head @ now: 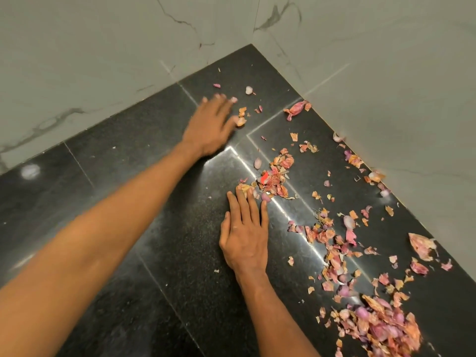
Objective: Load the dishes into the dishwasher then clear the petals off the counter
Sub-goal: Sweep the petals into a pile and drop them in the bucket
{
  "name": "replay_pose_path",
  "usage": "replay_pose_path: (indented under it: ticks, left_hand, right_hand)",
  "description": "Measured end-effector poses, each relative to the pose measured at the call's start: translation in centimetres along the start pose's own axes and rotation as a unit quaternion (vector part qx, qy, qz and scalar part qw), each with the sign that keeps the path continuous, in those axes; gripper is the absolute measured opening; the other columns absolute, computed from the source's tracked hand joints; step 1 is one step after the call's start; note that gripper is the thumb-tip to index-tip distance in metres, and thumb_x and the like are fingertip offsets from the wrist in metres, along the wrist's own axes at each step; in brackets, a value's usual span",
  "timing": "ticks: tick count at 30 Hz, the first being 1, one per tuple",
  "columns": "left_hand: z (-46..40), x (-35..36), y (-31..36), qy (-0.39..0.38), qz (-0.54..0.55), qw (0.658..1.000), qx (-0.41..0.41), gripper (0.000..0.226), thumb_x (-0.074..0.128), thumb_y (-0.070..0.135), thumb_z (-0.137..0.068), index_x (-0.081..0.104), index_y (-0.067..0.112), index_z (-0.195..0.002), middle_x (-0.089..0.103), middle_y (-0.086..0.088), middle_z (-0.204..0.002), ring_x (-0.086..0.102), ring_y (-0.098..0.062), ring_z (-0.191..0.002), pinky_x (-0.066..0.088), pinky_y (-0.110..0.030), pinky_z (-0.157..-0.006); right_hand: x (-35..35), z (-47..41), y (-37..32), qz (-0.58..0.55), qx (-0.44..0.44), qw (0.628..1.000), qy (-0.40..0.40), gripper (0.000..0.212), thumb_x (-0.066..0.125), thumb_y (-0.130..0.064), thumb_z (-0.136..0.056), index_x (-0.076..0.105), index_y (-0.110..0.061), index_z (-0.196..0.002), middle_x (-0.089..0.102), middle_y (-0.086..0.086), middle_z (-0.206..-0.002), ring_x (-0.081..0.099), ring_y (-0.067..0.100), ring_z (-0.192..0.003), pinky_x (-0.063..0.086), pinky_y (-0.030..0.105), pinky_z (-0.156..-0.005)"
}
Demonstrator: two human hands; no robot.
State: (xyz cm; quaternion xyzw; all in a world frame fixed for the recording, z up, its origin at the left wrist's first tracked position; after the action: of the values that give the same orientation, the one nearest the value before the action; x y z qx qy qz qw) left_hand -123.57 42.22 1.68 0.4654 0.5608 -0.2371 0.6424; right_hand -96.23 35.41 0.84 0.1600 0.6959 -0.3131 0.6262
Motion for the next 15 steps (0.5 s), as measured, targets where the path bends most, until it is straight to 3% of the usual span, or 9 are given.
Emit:
replay_pose_path:
  ticks: [3,5,7,9,12,15]
  left_hand:
    - [3.8,1.9,6.0,-0.046,0.058,0.991,0.114,0.060,0.015,0.052,-0.109,0.031,0.019,-0.156,0.029,-0.004,-0.164,0.016,-0.018,-0.155,0.005,-0.050,-0.127]
    - [6.0,2.3,9.3,-0.092,0.135,0.976,0.144,0.060,0.016,0.051,-0.108,0.030,0.020,-0.157,0.025,-0.002,-0.166,0.011,-0.010,-0.153,0.004,-0.047,-0.127]
    - [7.4,1.7,11.8,-0.123,0.230,0.954,0.146,0.060,0.019,0.051,-0.108,0.032,0.020,-0.157,0.026,0.000,-0.165,0.018,-0.006,-0.151,0.017,-0.044,-0.126]
    - [8.3,0.3,13.1,-0.138,0.348,0.921,0.110,0.053,0.027,0.048,-0.109,0.042,0.023,-0.153,0.033,0.004,-0.162,0.035,-0.007,-0.146,0.040,-0.037,-0.113]
    - [9.0,-1.7,13.3,-0.076,0.443,0.891,0.063,0.045,0.033,0.039,-0.110,0.050,0.021,-0.148,0.042,0.006,-0.157,0.040,-0.003,-0.143,0.037,-0.031,-0.116]
    - [9.5,-2.5,11.5,0.015,0.457,0.889,0.001,0.039,0.041,0.030,-0.110,0.054,0.016,-0.144,0.050,0.002,-0.151,0.049,-0.008,-0.136,0.039,-0.029,-0.115]
  right_hand:
    - [-0.1,0.0,-0.2,0.001,0.003,1.000,0.001,0.053,0.037,-0.034,-0.105,0.040,-0.021,-0.157,0.033,0.002,-0.166,0.020,0.020,-0.157,0.015,0.052,-0.127]
    - [-0.3,-0.1,-0.1,0.004,0.005,1.000,-0.006,0.048,0.040,-0.033,-0.103,0.049,-0.018,-0.149,0.046,0.005,-0.157,0.029,0.023,-0.153,0.017,0.052,-0.126]
    - [-0.4,-0.1,0.0,0.014,-0.003,1.000,-0.018,0.046,0.041,-0.034,-0.101,0.055,-0.016,-0.141,0.054,0.010,-0.147,0.037,0.027,-0.148,0.017,0.053,-0.126]
    - [-0.4,0.0,0.1,0.017,-0.015,1.000,-0.020,0.048,0.041,-0.036,-0.102,0.054,-0.015,-0.143,0.054,0.012,-0.148,0.037,0.029,-0.148,0.016,0.053,-0.126]
    - [-0.4,0.1,0.2,-0.008,-0.016,1.000,0.006,0.047,0.045,-0.033,-0.103,0.053,-0.015,-0.145,0.051,0.011,-0.153,0.032,0.026,-0.152,0.018,0.053,-0.126]
    - [-0.3,0.2,0.3,-0.034,0.004,0.999,0.031,0.054,0.040,-0.025,-0.103,0.037,-0.017,-0.157,0.032,0.005,-0.166,0.012,0.023,-0.159,0.016,0.055,-0.126]
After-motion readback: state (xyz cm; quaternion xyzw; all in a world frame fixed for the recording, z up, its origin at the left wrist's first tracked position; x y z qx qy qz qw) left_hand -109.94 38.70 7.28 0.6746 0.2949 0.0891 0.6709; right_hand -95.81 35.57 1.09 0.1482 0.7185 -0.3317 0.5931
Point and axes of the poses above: each hand's wrist, its own z-axis away from the middle knuckle, its own x-axis out of the palm, y = z × x, the point moved 1 cm from there along -z, towards the middle knuckle
